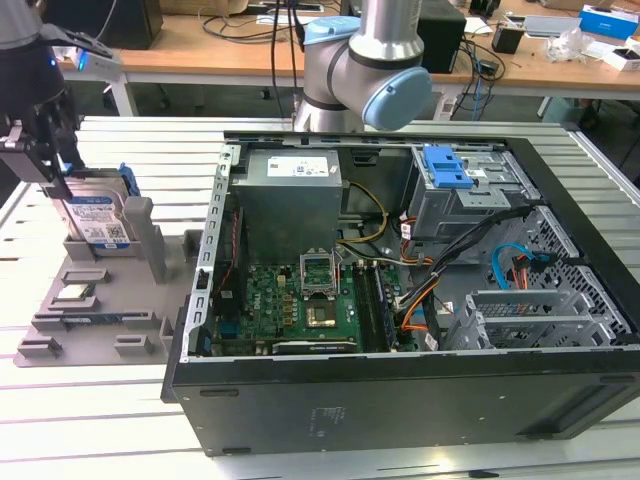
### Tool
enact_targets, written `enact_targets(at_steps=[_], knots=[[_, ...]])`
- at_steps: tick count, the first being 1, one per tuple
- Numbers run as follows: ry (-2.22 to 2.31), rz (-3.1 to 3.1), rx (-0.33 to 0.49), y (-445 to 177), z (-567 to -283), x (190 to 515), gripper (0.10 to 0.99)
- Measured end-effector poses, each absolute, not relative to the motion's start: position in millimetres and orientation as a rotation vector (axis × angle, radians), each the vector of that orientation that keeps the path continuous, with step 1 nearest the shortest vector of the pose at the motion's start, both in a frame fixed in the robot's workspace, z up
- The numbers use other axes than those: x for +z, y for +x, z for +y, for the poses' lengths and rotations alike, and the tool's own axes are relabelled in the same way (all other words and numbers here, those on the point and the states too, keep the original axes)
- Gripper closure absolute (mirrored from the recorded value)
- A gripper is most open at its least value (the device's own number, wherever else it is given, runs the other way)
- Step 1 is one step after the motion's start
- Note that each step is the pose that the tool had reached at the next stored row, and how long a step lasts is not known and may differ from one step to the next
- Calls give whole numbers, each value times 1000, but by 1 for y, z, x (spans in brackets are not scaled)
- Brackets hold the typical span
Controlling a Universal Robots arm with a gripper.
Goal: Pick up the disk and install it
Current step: 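Pick up the disk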
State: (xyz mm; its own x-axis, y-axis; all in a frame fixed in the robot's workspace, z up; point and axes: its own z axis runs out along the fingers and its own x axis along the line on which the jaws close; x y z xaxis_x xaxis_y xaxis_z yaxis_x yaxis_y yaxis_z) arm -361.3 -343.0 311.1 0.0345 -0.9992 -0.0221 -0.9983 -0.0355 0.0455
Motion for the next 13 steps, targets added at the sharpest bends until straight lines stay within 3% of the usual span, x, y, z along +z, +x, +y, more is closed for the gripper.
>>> enact_targets(at_steps=[13], knots=[[2247, -2169, -74, -360, -340, 292, 486]])
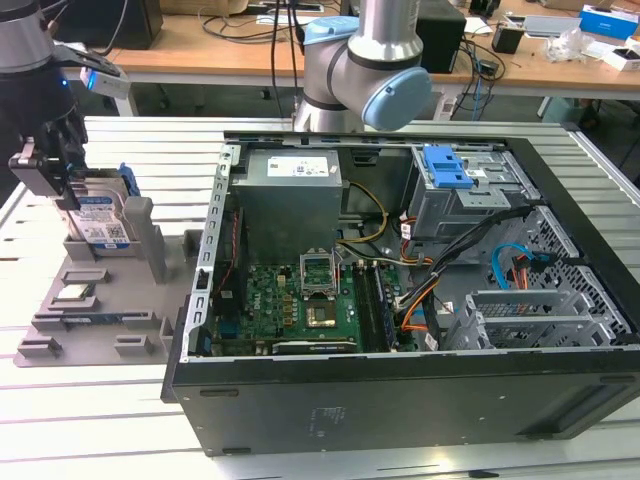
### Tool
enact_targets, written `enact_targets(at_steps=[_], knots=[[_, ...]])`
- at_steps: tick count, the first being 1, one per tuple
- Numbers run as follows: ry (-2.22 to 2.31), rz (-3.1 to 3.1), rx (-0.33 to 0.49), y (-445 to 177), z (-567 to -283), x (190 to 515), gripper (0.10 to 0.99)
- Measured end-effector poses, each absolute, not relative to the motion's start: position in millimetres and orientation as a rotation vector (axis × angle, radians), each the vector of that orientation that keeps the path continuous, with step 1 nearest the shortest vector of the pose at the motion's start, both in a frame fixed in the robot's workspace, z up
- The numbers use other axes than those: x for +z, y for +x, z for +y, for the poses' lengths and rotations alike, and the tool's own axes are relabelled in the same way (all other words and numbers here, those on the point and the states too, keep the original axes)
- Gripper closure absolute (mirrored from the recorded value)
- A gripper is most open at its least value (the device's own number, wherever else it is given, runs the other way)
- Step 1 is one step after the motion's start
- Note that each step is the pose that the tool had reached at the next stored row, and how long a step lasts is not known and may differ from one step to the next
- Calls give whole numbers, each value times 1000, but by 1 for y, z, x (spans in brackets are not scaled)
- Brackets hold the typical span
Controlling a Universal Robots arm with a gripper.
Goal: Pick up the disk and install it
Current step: 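Pick up the disk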
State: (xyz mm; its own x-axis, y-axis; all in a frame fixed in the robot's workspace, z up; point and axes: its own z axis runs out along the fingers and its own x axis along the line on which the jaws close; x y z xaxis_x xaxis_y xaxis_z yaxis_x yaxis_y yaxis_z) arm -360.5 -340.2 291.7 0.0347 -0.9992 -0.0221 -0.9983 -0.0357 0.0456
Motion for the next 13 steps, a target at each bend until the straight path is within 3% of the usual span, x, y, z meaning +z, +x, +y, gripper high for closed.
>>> enact_targets(at_steps=[2, 5, 6, 13], knots=[[2247, -2169, -74, -360, -340, 292, 486], [2247, -2169, -74, -360, -340, 291, 690], [2247, -2169, -74, -360, -340, 291, 718], [2247, -2169, -74, -360, -340, 291, 718]])
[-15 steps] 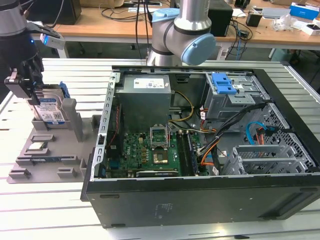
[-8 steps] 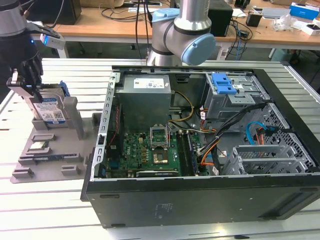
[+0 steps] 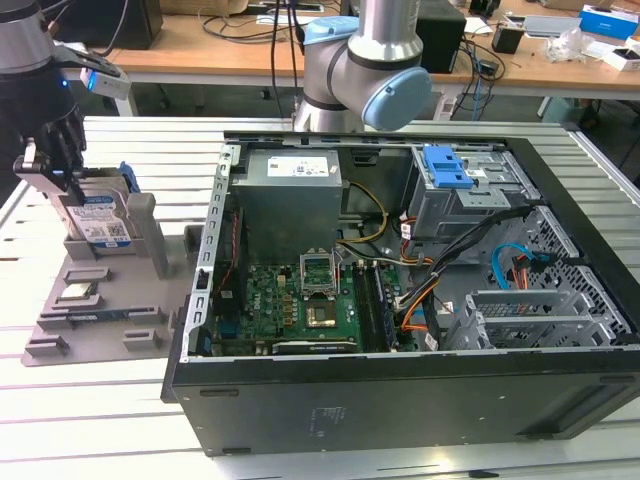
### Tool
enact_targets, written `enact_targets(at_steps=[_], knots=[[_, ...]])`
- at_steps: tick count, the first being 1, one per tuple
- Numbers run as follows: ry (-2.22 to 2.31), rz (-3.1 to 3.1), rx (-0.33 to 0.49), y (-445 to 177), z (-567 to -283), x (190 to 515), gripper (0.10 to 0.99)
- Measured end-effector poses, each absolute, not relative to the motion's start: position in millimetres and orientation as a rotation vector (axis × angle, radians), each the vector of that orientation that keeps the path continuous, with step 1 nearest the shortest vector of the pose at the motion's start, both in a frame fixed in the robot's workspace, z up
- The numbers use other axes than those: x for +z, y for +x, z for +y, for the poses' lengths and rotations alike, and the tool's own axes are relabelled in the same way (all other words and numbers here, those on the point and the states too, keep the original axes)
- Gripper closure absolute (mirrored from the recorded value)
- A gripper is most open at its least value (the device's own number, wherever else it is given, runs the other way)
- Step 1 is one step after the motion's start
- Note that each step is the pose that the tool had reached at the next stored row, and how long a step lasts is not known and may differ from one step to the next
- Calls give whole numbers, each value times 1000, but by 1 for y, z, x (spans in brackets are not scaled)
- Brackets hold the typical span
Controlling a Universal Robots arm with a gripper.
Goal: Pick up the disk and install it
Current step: 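Pick up the disk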
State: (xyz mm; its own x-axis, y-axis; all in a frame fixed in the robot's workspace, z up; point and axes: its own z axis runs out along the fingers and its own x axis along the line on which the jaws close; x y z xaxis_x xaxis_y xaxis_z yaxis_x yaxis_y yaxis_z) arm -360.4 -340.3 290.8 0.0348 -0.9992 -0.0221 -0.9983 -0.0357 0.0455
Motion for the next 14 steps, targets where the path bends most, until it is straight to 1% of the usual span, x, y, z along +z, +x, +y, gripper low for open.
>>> enact_targets(at_steps=[14], knots=[[2247, -2169, -73, -360, -340, 291, 718]])
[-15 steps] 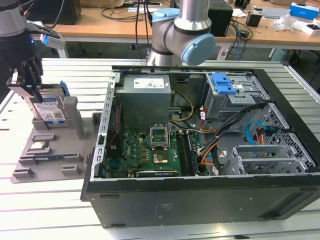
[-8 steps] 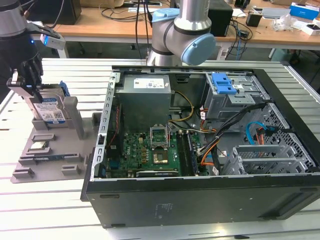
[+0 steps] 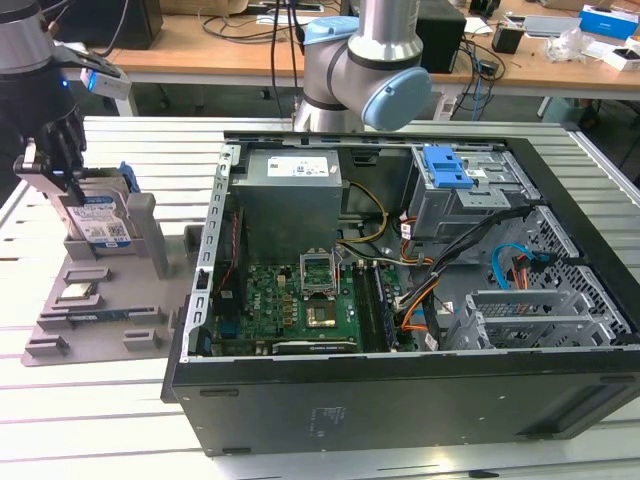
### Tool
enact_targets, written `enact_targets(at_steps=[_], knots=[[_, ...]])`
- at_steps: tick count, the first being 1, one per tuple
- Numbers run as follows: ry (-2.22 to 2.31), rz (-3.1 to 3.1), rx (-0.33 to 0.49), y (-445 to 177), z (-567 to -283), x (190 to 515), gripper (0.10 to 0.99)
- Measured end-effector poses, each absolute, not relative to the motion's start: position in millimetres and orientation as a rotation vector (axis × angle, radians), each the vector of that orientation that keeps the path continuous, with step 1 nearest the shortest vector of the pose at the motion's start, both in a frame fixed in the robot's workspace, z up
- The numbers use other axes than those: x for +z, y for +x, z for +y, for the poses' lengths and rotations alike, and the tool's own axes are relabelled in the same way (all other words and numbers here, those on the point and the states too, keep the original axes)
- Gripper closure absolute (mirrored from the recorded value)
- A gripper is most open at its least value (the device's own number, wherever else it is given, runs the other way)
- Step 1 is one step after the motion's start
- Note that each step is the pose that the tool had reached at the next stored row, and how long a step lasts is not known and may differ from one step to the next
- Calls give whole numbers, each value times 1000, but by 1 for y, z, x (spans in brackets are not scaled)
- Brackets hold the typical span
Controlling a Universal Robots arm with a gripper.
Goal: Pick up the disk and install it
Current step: 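Pick up the disk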
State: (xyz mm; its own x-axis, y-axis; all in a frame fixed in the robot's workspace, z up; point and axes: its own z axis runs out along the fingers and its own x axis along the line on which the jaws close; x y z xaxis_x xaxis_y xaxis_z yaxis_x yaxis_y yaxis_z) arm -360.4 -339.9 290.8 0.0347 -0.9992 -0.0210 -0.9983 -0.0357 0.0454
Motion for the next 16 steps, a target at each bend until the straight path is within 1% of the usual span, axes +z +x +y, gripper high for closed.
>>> enact_targets(at_steps=[9, 16], knots=[[2247, -2169, -73, -360, -337, 301, 718], [2247, -2169, -73, -360, -335, 324, 718]])
